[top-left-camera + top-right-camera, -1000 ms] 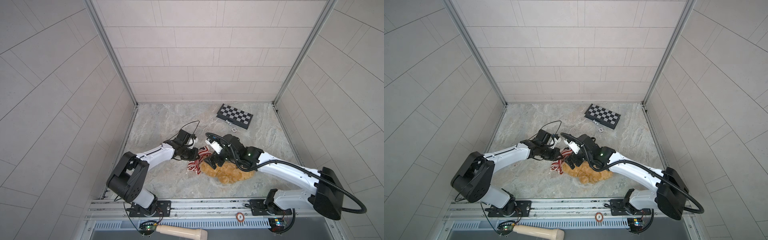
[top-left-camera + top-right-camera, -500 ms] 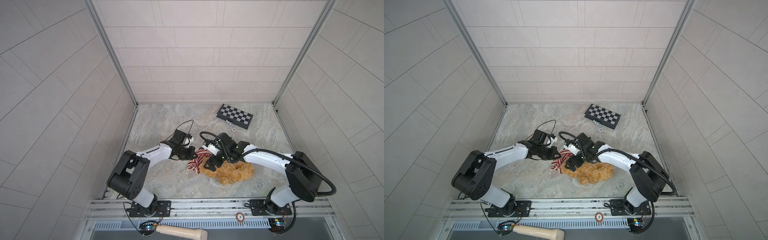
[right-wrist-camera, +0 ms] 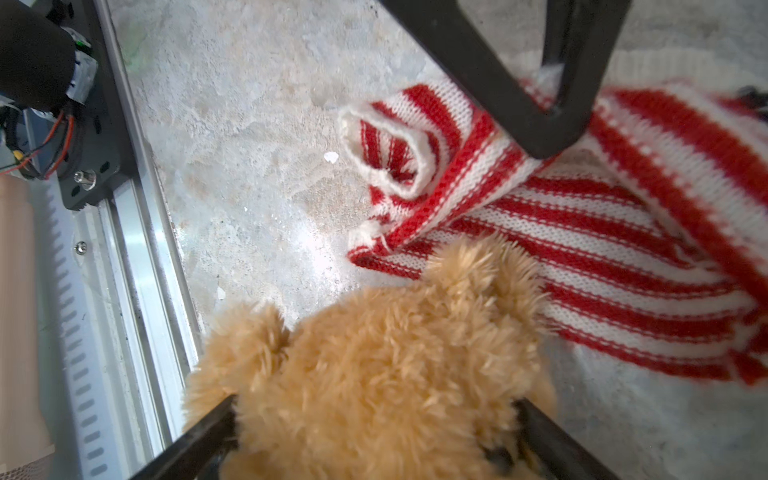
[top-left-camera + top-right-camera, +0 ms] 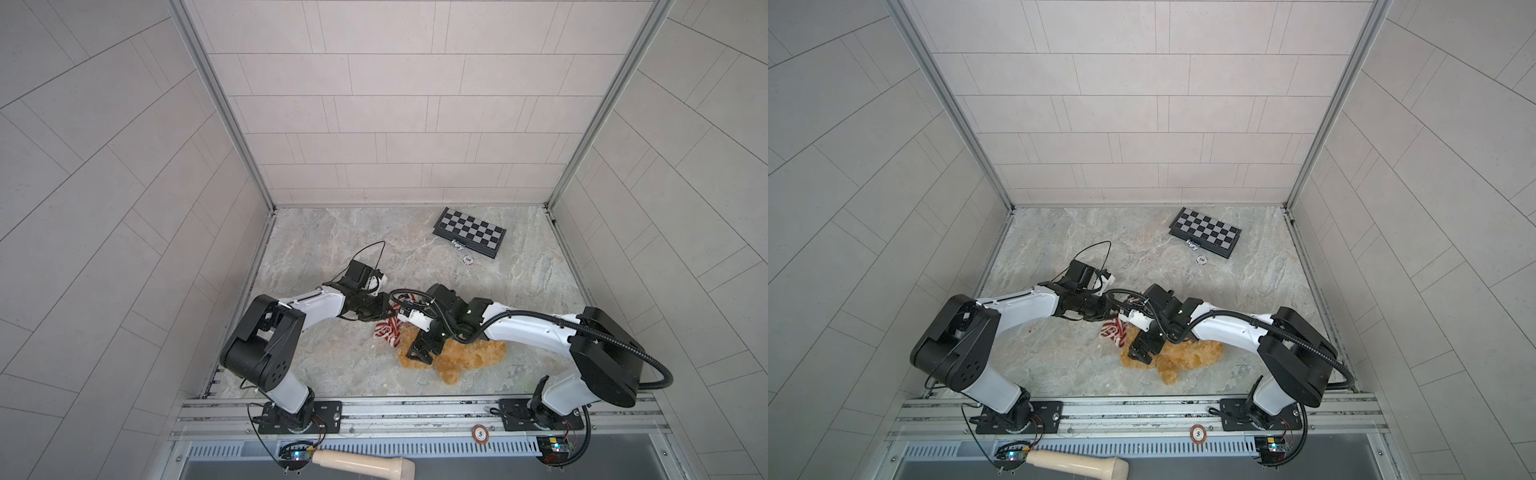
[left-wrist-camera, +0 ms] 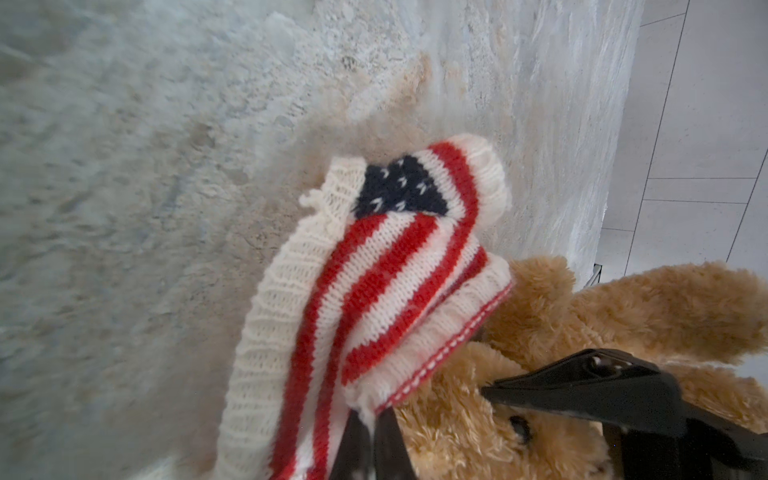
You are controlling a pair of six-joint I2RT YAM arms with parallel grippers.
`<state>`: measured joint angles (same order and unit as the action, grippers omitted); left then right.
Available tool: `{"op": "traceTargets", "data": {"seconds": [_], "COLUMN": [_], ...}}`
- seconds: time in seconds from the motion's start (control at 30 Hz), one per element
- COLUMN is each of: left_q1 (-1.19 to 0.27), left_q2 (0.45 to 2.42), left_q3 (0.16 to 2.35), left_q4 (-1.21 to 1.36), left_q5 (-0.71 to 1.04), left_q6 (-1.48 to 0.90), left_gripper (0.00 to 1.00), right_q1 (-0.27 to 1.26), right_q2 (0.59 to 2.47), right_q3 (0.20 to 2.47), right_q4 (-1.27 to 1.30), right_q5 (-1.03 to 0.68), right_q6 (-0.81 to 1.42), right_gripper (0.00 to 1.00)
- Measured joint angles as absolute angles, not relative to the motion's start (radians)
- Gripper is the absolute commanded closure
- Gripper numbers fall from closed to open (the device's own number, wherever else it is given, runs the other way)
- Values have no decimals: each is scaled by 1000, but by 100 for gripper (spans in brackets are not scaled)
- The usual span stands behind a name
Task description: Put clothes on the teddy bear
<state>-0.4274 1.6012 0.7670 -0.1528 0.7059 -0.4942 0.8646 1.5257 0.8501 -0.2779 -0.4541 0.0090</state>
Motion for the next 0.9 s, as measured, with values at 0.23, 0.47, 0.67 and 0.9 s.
{"op": "traceTargets", "data": {"seconds": [0.23, 0.47, 0.67, 0.9], "left_q1": [-426, -387, -373, -372], "left_q2": [1601, 1593, 1573, 1567], "left_q3": [759, 723, 700, 700], "left_q4": [-145, -114, -101, -80], "left_q5": [712, 722, 722, 730], "left_q6": [-502, -525, -536, -546], "left_gripper": [100, 100, 100, 100], "right_q1": [900, 921, 934, 943], "right_q2": [1534, 1575, 1635, 1623], "right_q3": [846, 843, 875, 877], "right_q4": [-265, -239, -244, -257], "right_q5": [-401, -388, -368, -344], "right_q6": [-9, -19, -43, -53], "right_gripper": [0, 0, 22, 79]}}
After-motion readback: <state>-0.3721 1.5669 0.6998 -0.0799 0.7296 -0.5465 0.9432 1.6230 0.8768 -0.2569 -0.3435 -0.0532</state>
